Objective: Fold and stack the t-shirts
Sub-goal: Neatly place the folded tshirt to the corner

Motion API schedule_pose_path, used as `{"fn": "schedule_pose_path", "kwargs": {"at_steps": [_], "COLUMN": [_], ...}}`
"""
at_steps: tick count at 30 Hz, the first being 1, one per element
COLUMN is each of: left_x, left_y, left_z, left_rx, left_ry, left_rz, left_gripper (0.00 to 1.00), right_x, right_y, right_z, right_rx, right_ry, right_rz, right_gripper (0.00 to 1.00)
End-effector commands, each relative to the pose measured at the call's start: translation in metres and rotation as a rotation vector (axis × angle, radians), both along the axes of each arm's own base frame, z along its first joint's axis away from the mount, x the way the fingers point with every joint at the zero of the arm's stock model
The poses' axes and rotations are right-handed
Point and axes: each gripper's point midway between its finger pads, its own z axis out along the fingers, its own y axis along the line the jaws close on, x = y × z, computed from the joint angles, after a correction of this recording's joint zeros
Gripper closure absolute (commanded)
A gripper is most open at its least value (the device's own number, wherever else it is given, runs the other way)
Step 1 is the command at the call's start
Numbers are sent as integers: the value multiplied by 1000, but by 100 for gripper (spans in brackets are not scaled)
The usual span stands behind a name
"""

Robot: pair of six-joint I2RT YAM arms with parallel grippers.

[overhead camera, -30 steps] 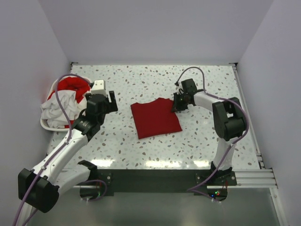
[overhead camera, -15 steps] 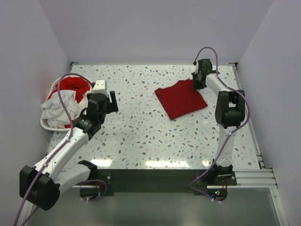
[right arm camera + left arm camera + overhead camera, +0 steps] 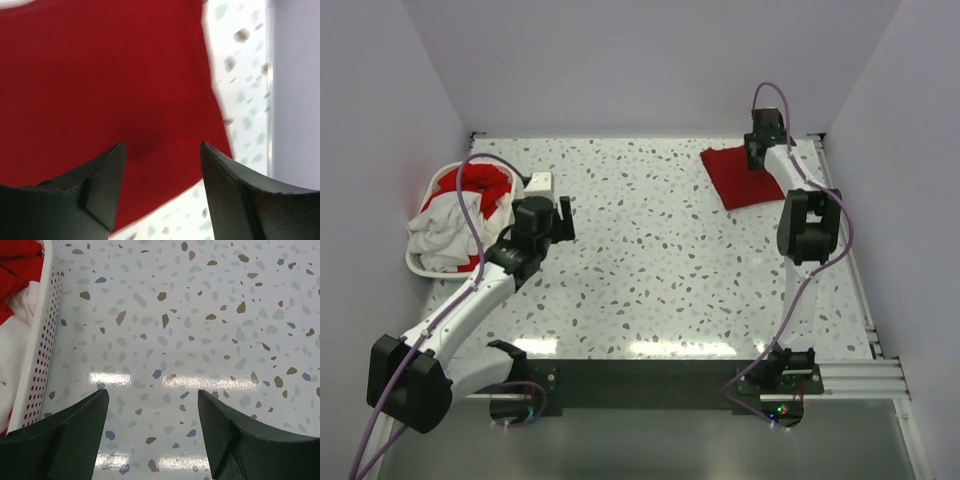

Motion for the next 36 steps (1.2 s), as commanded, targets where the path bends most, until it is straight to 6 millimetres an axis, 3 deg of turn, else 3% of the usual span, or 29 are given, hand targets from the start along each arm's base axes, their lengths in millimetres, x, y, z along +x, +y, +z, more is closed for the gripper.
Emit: {"fn": "schedule_pose_path", "kwargs": {"at_steps": [1,3,5,7,8,13,21,22,24,25,27,29,30,31,36], "left_x": [5,5,4,3,2,1,1,1,2,1,2,2,2,2,3], "left_y": [-2,-3,-3,-2,-1,3,3,2,2,3,3,3,3,3,3], "left_z": [8,11,12,14,17,19,16,16,14,13,11,8,7,5,0], "left_rx": [-22,-27,-31,-33,-35,-36,-34,-35,-31,-29,-27,-23,-19,-18,-9], "left_ry": [-22,-30,-36,-42,-50,-60,-49,-51,-44,-43,-38,-28,-23,-19,-3], "left_rz": [-1,-4,-5,0,3,26,22,22,23,25,26,26,26,26,28], "left_gripper": [23,23,23,23,23,23,23,23,23,23,23,23,23,24,24], "right_x": [-14,-25,-37,-39,-39,-28,-13,-13,-8,-7,-1,5,16,17,31], "right_y": [63,101,127,142,143,150,135,133,128,122,108,101,99,89,64], "right_z": [38,37,13,0,-14,-33,-56,-68,-72,-83,-78,-86,-74,-72,-66], "right_rx": [39,65,50,11,-9,-85,-219,-236,-265,-281,-306,-287,-277,-279,-321], "right_ry": [-77,-67,-12,19,48,69,97,121,123,140,132,136,104,107,94], "right_rz": [151,245,299,320,317,321,282,283,261,248,199,157,137,109,94], "right_gripper": [35,35,35,35,35,36,42,44,59,73,85,94,96,100,100]}}
